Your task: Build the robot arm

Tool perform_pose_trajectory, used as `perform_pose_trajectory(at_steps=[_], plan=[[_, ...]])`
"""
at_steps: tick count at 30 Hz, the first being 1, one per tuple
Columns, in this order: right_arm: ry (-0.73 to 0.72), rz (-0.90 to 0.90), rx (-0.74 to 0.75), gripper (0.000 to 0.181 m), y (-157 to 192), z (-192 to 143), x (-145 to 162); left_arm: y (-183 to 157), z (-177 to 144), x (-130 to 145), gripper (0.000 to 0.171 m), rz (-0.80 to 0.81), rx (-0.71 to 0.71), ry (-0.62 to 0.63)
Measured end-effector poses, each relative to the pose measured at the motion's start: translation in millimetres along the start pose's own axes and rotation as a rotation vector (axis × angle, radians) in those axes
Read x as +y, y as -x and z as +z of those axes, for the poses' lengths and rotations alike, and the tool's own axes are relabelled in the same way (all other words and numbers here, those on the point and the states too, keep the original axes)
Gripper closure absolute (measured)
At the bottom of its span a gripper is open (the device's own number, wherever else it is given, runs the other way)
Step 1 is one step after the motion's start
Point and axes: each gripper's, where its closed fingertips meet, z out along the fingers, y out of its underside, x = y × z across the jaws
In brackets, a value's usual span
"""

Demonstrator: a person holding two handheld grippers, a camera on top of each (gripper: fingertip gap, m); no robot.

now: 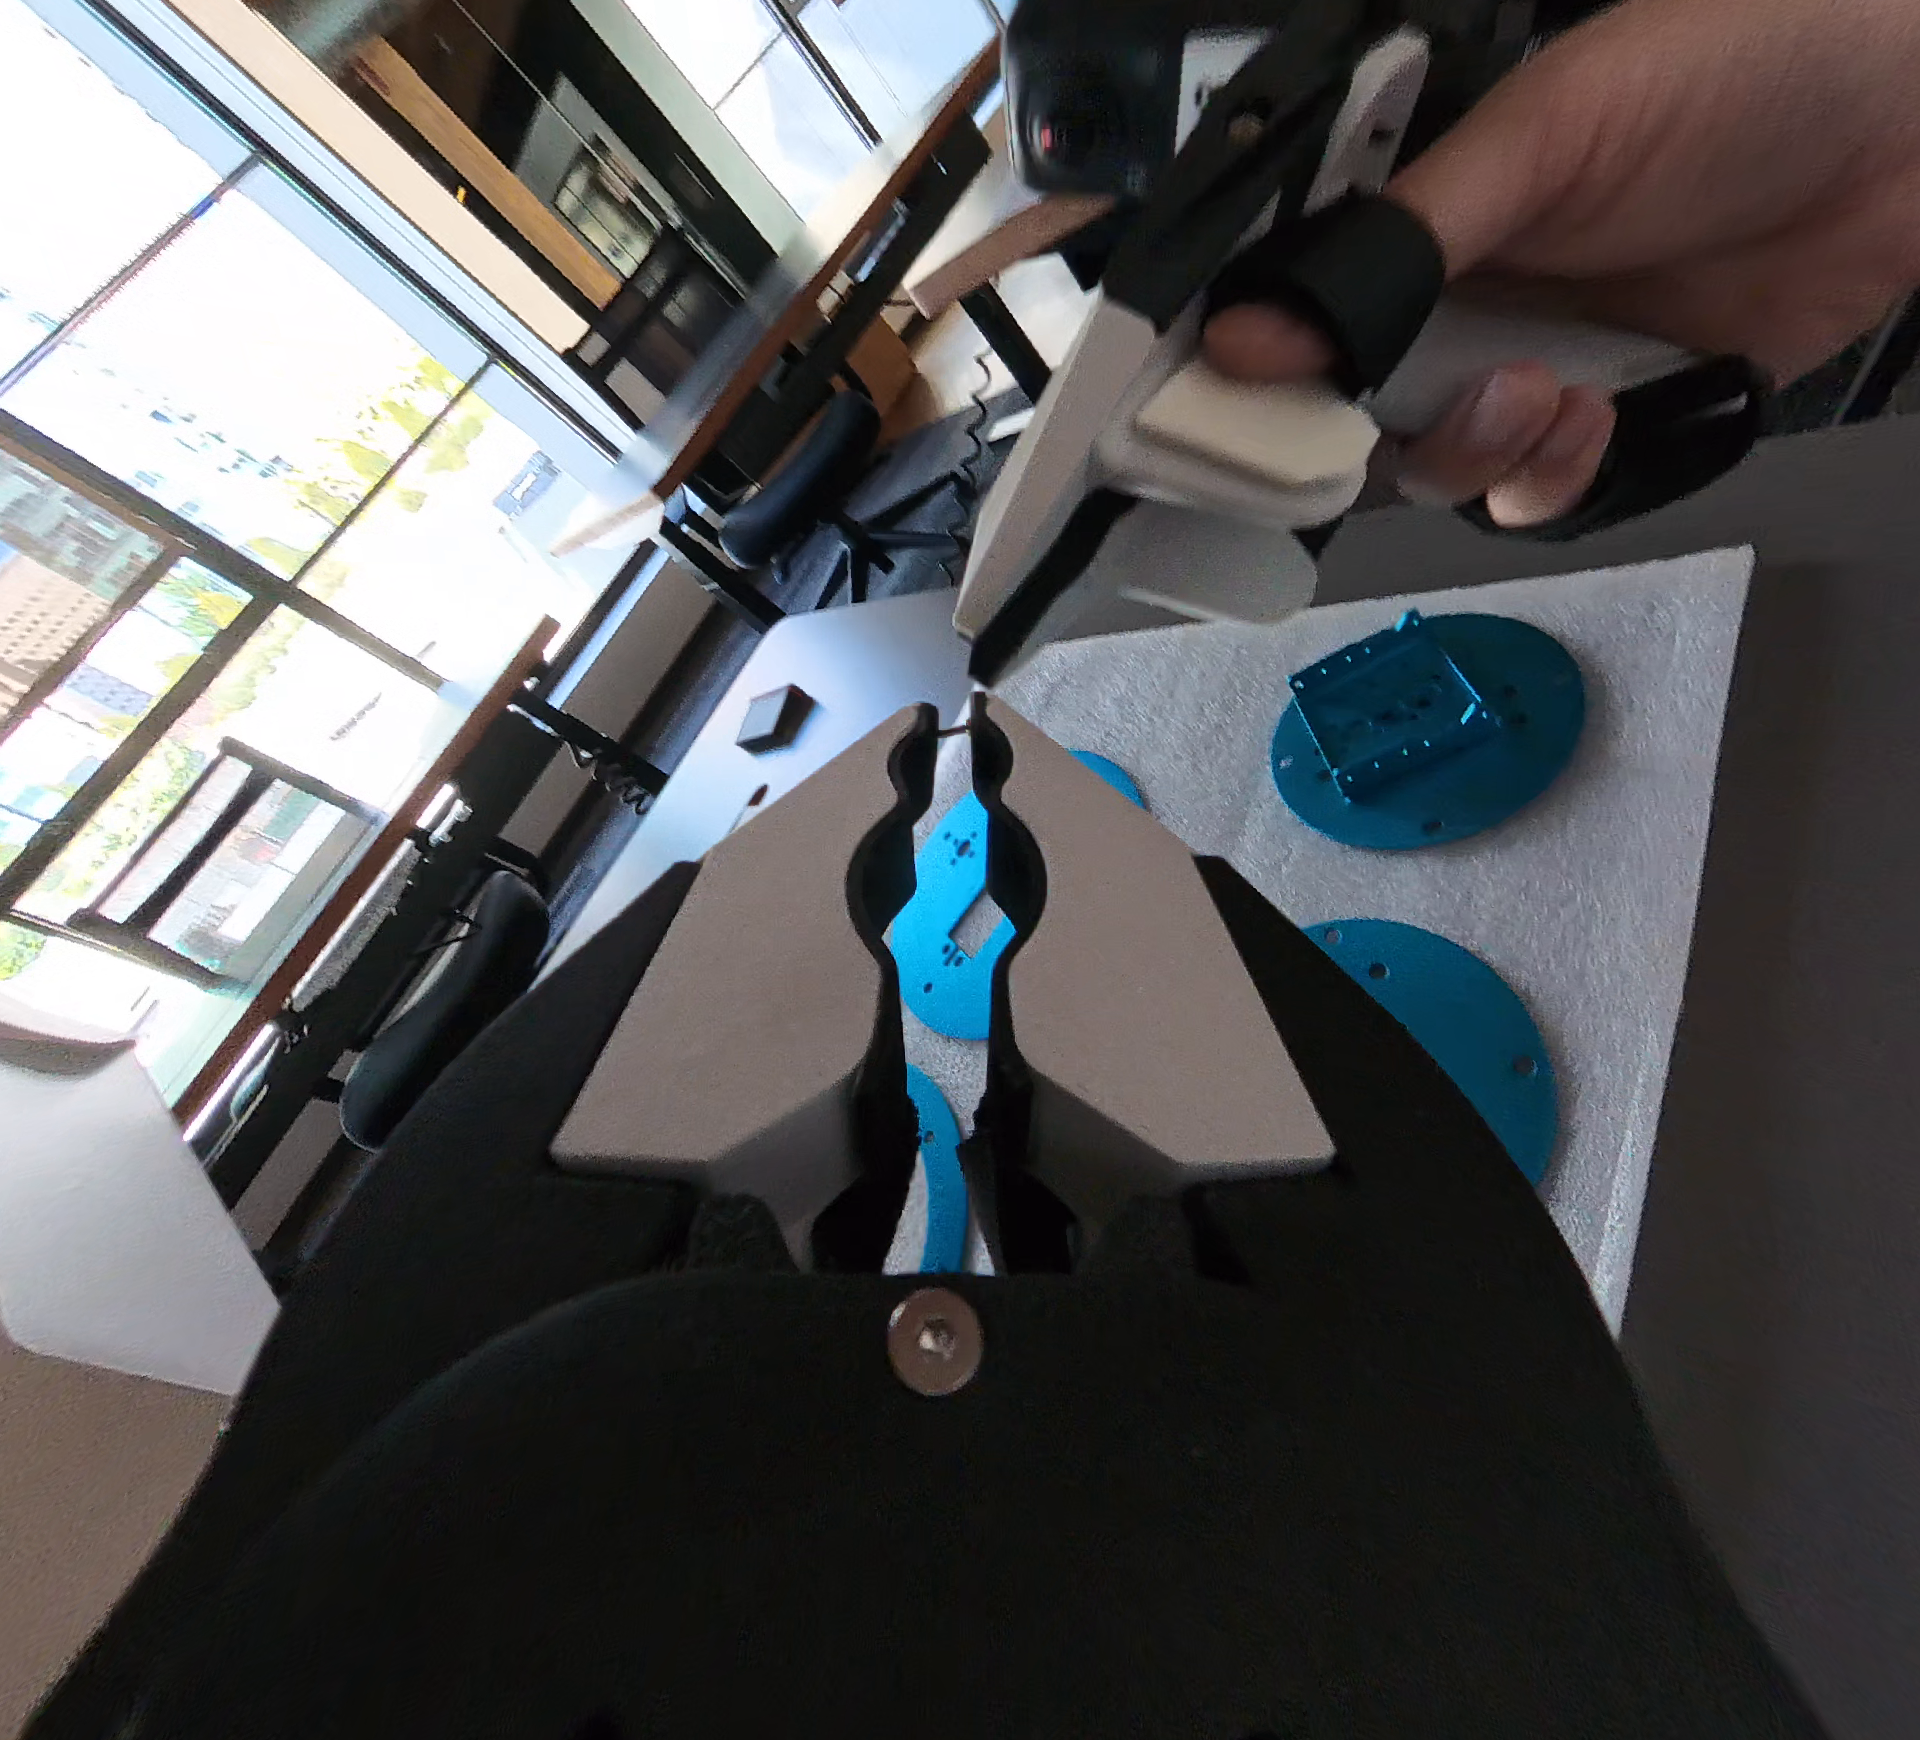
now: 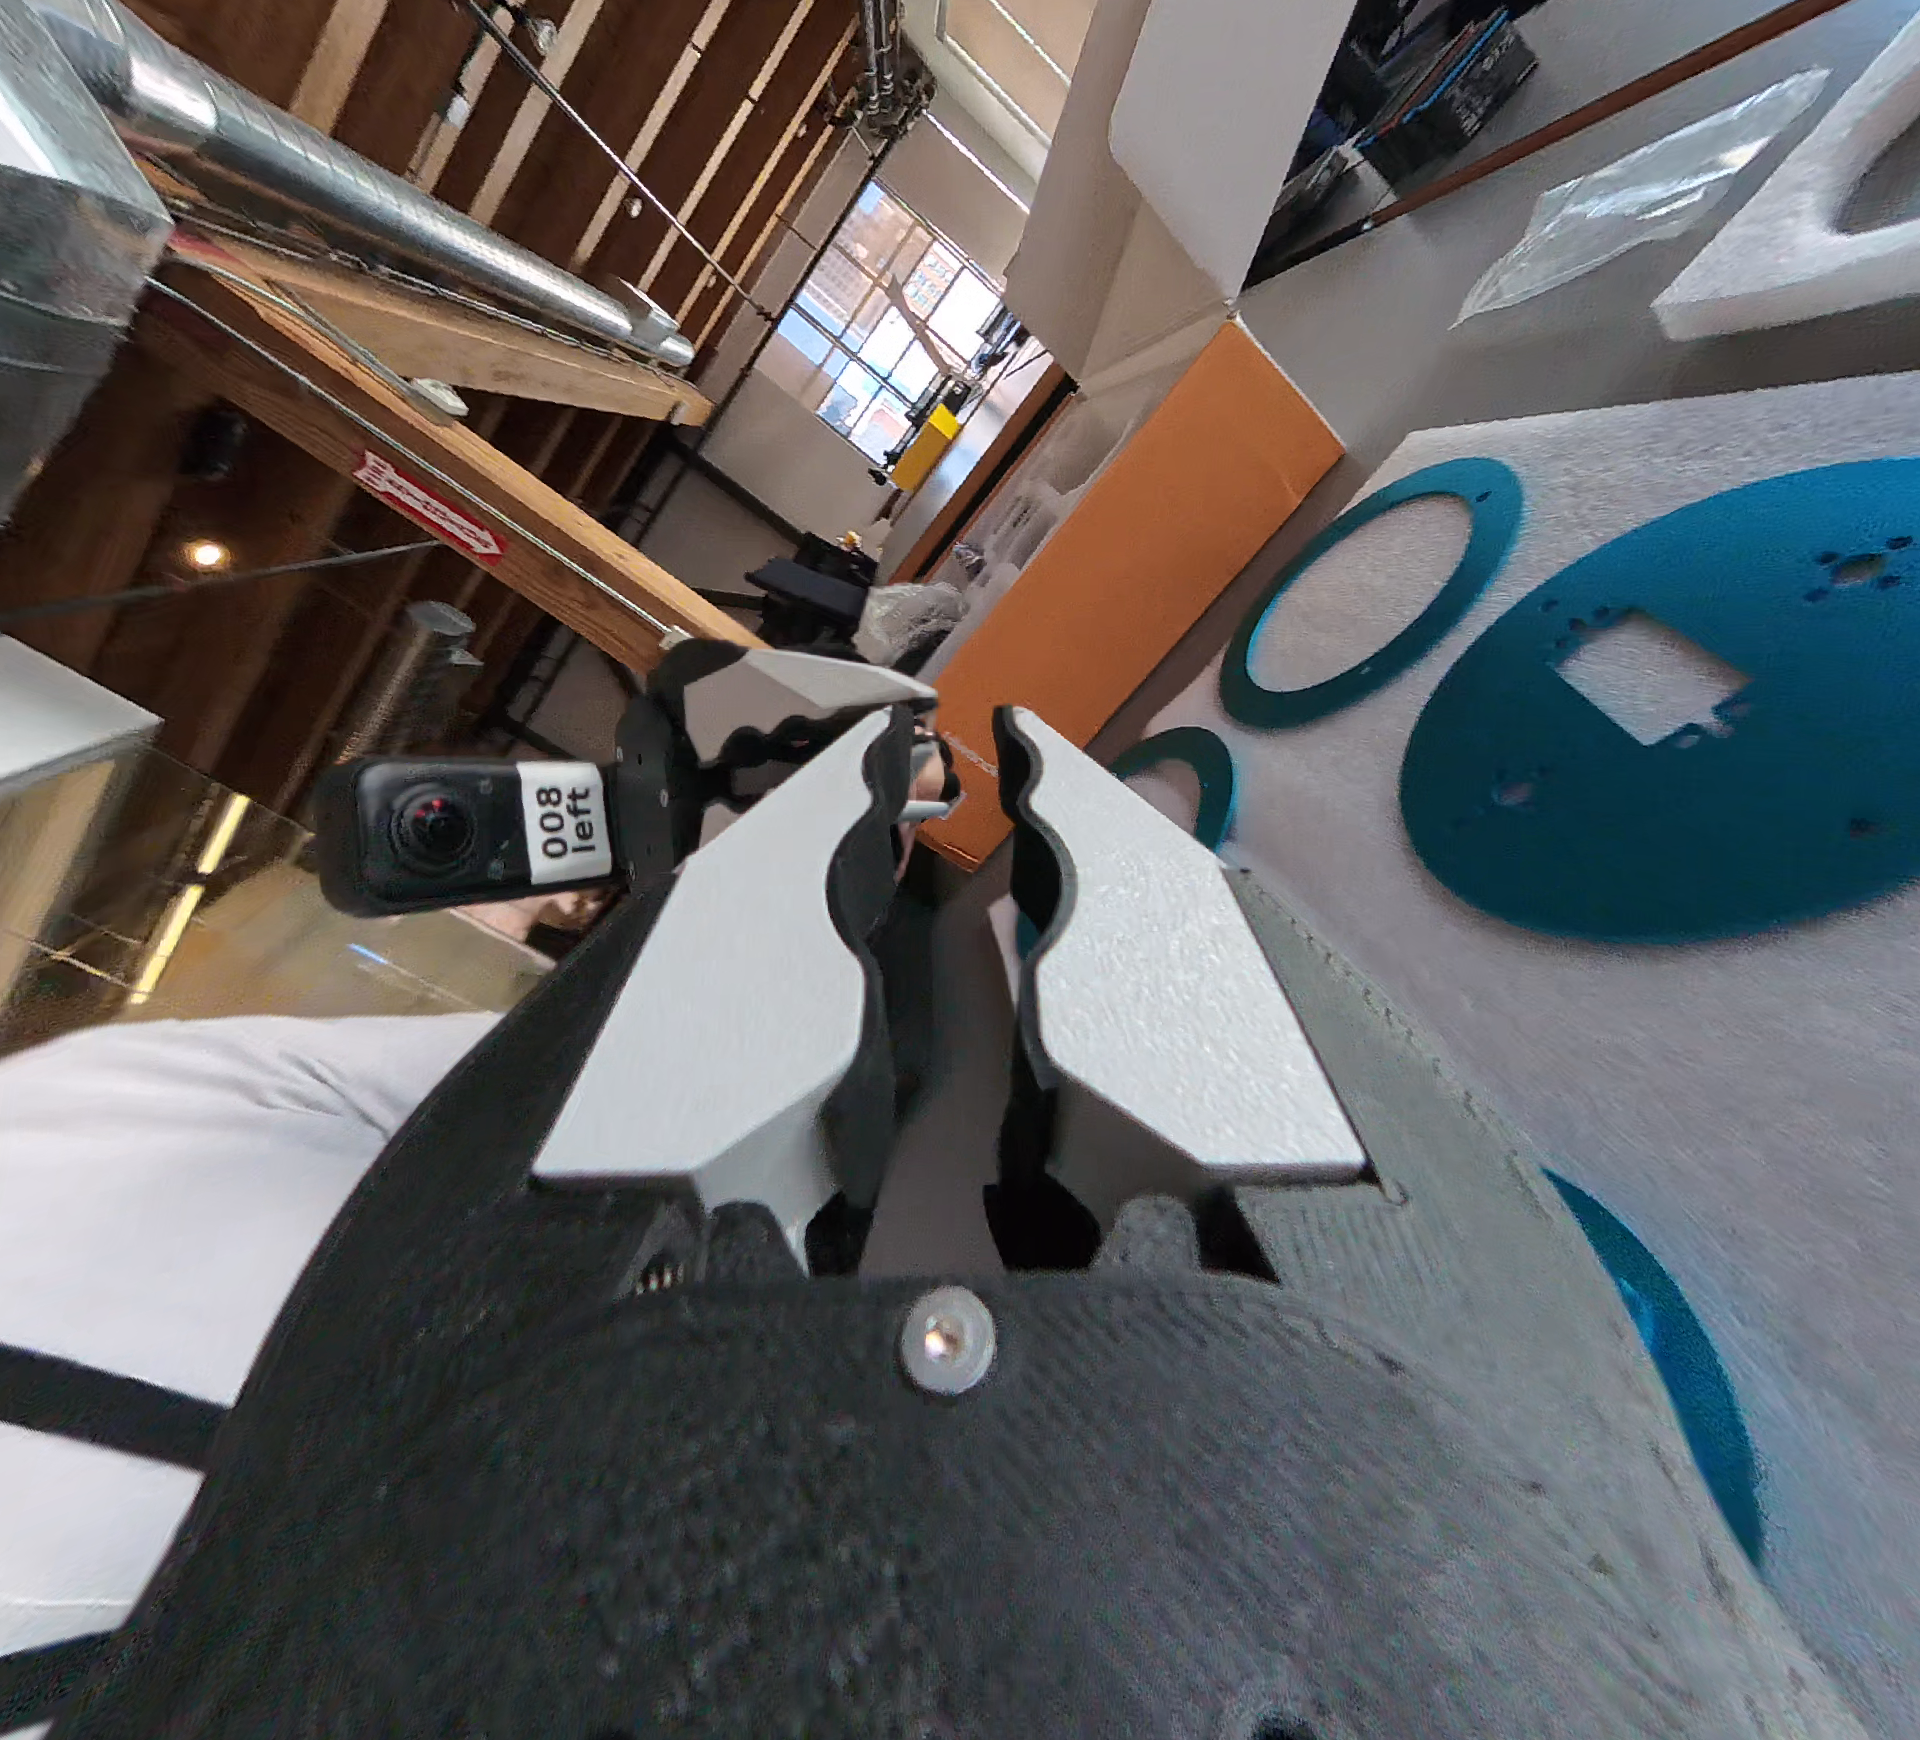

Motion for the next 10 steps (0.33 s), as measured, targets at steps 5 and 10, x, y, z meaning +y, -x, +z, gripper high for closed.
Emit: perform_pose_trajectory(at_steps=[5, 10], plan=[[0.065, 0.207, -0.217, 0.167, 18.0, 24.8, 0.1, 12.9, -18.3, -16.3, 0.168, -0.030, -0.021, -0.120], [0.136, 0.328, -0.398, 0.168, 43.3, 26.7, 0.8, 20.2, -27.7, -26.1, 0.168, -0.120, 0.004, -0.202]])
